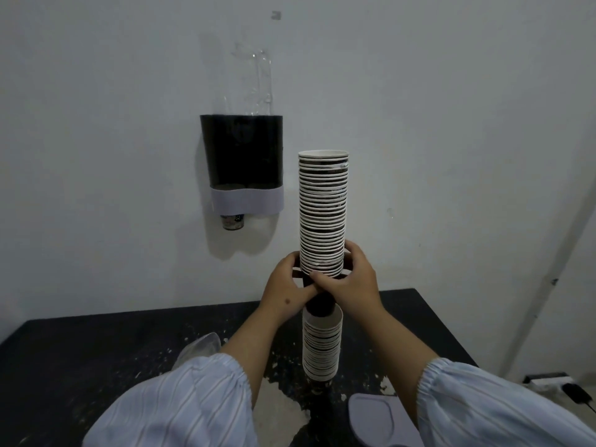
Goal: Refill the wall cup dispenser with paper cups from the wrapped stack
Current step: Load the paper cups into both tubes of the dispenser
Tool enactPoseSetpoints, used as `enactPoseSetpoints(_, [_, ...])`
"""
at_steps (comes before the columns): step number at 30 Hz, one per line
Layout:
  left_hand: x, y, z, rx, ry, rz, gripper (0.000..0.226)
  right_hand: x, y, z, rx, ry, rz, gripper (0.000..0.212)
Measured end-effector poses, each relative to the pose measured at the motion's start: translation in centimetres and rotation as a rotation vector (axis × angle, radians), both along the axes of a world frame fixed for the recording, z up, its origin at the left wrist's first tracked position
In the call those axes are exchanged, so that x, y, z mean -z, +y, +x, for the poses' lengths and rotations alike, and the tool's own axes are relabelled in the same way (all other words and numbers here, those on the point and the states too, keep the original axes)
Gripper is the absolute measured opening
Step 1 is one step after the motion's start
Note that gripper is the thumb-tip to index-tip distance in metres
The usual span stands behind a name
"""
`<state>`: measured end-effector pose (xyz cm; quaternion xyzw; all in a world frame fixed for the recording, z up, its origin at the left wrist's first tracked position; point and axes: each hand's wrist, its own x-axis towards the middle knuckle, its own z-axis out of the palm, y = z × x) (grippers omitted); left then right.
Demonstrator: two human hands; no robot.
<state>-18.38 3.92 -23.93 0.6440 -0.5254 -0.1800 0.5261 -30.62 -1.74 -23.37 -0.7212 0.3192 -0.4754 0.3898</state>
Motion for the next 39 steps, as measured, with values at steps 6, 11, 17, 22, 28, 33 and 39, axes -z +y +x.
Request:
enactPoseSetpoints(6, [-3.0,-0.8,1.3,-0.004,-0.052,-0.056,0.058,-3.0,-0.9,1.0,-0.017,-0.021,-0.057,0.07])
enactPoseSetpoints(11, [-6.3,-1.2,2.7,-0.018,-0.104,-0.111,0.062,-5.8,-1.9,2.5,-0.038,-0.03,-0.108,0.071])
enactPoseSetpoints(17, [-11.6,-1.8,4.7,0.056,-0.087,-0.181,0.071,-10.5,-3.6,4.8,-0.045,-0.06,-0.186,0.064])
enactPoseSetpoints(22, [-15.8,-2.9,6.7,0.068,-0.027,-0.24,0.058,-14.6,-5.6,7.4,-0.021,-0.043,-0.269,0.066])
enactPoseSetpoints(28, [-20.5,-3.9,8.9,0.035,0.002,-0.28,0.048,-19.2,-6.6,9.7,-0.088,-0.123,-0.321,0.079])
enactPoseSetpoints(33, [-23.5,-5.2,10.7,-0.032,-0.038,-0.319,0.044,-21.9,-7.3,11.6,-0.108,-0.201,-0.323,0.072])
enactPoseSetpoints(39, [-26.8,-7.1,12.6,-0.04,-0.041,-0.37,0.044,-25.0,-9.2,14.1,-0.104,-0.266,-0.391,0.072])
